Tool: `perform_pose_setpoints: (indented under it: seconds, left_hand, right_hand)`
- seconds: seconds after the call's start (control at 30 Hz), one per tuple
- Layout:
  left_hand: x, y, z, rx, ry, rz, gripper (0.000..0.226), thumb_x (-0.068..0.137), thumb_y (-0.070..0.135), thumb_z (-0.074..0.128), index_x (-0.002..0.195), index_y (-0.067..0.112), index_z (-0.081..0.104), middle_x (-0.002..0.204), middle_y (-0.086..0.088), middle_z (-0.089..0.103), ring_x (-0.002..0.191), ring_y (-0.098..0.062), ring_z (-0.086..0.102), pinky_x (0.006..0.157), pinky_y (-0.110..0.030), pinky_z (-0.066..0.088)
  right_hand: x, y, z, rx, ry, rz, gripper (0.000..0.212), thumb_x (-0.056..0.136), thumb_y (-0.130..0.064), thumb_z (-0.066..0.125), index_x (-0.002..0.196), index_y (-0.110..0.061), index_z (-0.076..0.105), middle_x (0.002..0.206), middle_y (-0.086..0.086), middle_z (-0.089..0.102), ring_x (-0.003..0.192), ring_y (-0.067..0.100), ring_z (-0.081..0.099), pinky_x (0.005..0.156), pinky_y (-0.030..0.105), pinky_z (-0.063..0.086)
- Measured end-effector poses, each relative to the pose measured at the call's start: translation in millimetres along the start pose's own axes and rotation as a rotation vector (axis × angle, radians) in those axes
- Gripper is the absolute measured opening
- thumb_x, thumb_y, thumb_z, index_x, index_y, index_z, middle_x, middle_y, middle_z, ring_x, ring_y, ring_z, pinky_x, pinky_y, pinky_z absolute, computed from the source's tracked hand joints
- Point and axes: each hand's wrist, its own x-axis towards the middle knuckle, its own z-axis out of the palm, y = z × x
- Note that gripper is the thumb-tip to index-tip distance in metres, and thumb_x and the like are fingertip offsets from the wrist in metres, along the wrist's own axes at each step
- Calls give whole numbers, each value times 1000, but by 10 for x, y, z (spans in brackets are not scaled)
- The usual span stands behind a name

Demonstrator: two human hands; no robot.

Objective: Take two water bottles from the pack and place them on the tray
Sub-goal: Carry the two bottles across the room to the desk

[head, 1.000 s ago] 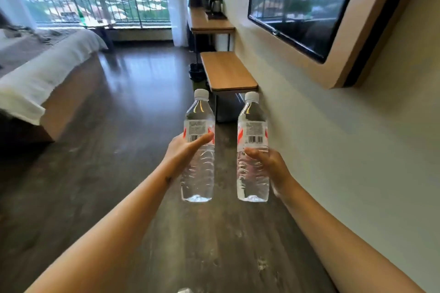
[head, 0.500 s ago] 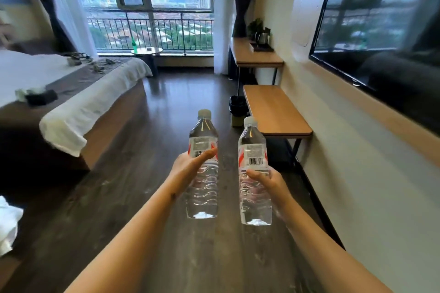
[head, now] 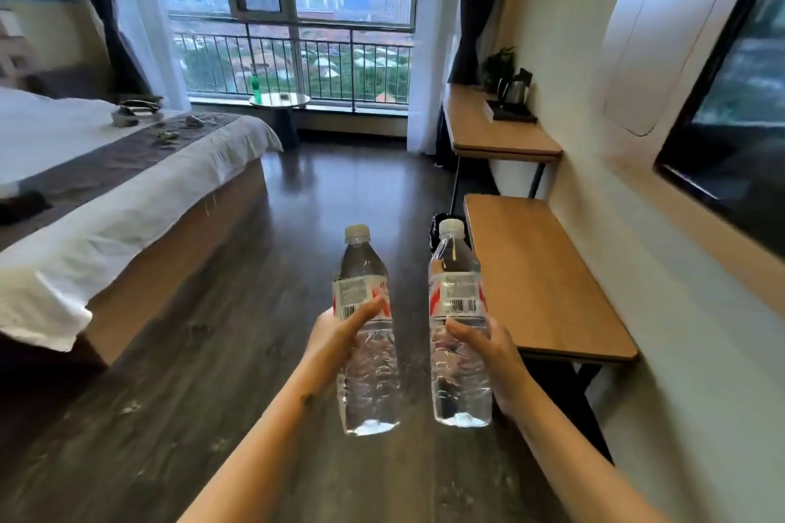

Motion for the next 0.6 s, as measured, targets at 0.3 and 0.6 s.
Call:
perform_pose_setpoints:
  seconds: [0.3, 0.6]
  left_hand:
    - [2774, 499, -322, -150, -19, -24, 45, 64, 35, 77, 96, 8, 61, 77, -10, 70, 68, -27, 67, 80, -44, 55]
    - [6011, 1282, -2, -17, -166, 8, 49, 62, 40, 74, 96, 8, 63, 81, -11, 71, 70, -26, 68, 82, -43, 56]
  right_hand:
    - [3045, -76, 182, 11, -107, 11, 39, 62, -30, 69, 98, -19, 60, 84, 2, 72, 71, 18, 71, 66, 31, 56]
    - [5900, -375, -49, -11, 26, 2, 41, 61, -30, 69, 100, -19, 59, 84, 2, 71, 69, 15, 71, 62, 25, 54]
